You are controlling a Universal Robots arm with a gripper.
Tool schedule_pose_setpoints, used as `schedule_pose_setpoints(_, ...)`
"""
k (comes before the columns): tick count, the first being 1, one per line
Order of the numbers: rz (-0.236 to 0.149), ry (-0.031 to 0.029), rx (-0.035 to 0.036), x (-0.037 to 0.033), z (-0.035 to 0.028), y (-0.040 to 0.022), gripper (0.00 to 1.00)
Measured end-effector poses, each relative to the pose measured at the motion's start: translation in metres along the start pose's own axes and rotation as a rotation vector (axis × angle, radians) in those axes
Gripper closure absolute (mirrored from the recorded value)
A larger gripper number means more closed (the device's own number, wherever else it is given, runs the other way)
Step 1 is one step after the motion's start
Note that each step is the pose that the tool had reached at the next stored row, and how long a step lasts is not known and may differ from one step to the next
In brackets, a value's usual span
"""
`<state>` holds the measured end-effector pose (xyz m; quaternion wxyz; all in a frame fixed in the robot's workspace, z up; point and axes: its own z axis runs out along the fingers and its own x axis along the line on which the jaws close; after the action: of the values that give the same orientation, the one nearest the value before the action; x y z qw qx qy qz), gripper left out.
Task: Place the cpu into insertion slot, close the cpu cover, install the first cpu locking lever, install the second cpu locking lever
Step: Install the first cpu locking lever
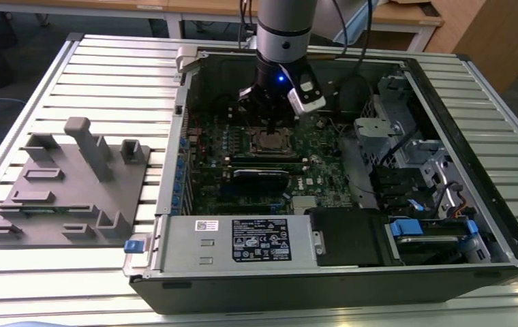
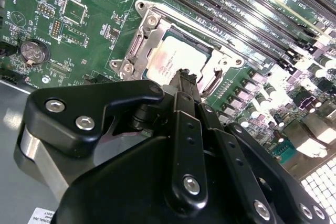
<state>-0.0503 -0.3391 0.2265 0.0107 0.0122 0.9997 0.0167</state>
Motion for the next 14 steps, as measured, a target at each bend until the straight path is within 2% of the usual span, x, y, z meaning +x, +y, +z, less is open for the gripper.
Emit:
schedule_pose_setpoints(7,0.0,0.0001,0.0001,-0.0001,-0.0074,0.0002,0.89)
schedule_pose_setpoints(14,0.0,0.0,0.0001,0.0001,-0.0079,0.0003,0.89)
